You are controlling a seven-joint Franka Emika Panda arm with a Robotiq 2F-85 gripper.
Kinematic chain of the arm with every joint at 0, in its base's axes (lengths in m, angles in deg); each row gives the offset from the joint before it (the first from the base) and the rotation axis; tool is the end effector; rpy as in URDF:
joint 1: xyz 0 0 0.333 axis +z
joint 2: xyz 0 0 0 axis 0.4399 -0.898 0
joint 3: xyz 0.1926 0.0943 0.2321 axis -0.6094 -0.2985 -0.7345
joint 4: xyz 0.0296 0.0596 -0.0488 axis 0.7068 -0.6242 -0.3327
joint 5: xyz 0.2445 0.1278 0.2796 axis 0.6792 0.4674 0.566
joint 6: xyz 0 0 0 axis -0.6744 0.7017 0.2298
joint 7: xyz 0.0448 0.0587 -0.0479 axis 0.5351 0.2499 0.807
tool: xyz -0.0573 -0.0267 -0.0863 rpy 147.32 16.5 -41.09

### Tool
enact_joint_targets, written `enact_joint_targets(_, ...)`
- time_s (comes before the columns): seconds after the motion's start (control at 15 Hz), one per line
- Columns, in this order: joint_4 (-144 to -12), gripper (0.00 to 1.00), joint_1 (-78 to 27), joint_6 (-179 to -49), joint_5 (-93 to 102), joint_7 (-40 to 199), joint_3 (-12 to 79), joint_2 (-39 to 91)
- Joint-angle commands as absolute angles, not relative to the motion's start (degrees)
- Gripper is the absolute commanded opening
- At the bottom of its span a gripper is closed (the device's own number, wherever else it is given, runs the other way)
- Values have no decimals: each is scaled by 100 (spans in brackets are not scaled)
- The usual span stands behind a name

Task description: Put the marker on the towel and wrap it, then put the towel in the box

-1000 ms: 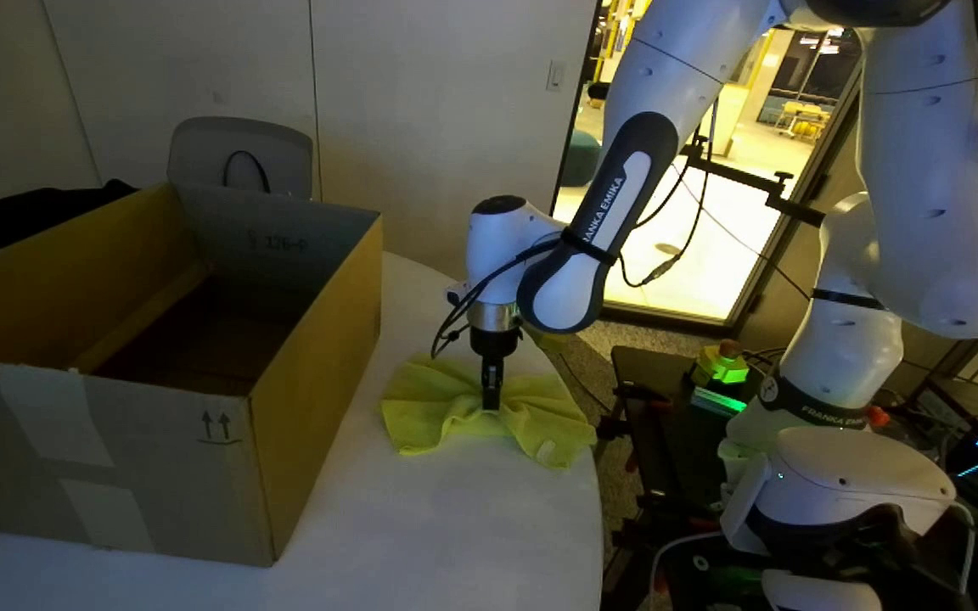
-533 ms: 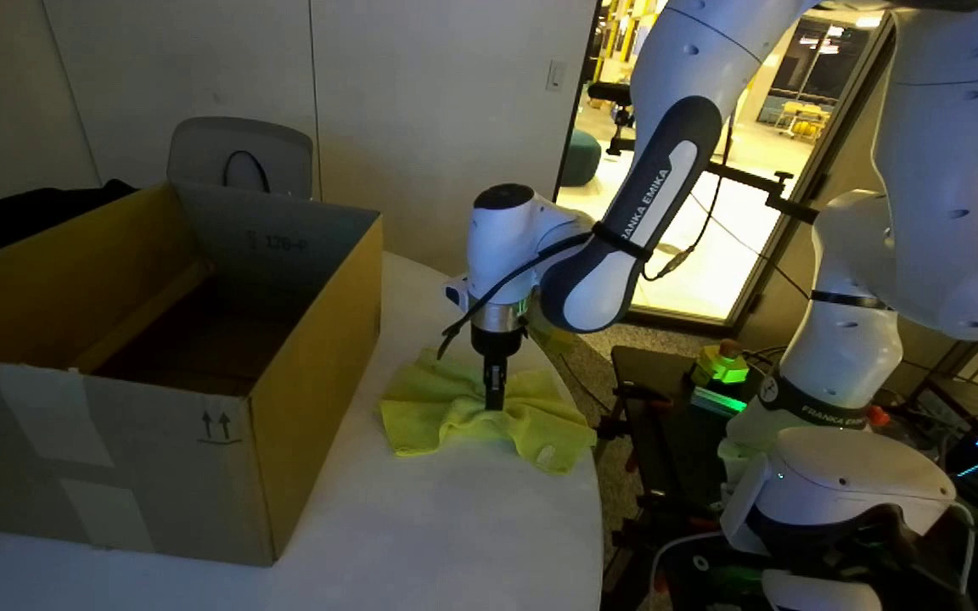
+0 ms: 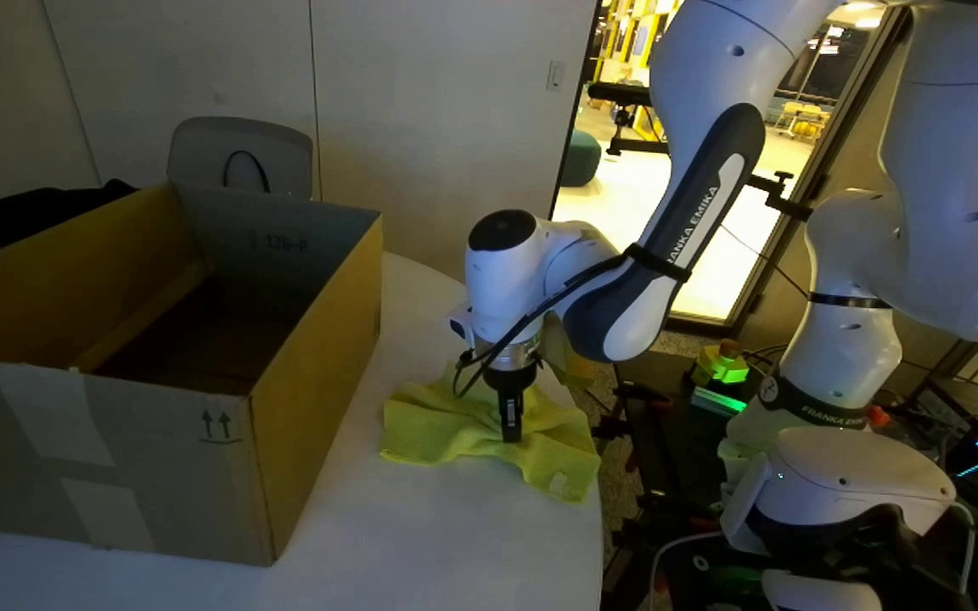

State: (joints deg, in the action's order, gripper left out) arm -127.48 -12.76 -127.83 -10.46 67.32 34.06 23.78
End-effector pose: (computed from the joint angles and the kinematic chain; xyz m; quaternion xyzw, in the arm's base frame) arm 0.4421 0.0700 0.1465 0.9882 0.0720 -0.0876 0.1028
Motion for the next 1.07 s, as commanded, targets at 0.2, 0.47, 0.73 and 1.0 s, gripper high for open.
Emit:
enact_joint_targets(0.2,-12358,10,-1472,-12170,331,6838,2585,2370)
enact_joint_targets(0.47,-12025,10,-1483,-12089,1102,6796,2297,2250)
enact_joint_targets(0.73,-11586,10,-1302,-12201,1238,6284,2357,1822)
enact_joint_targets(1.0,-11245,10,-1179,-12517,1319,5852,2375,1331)
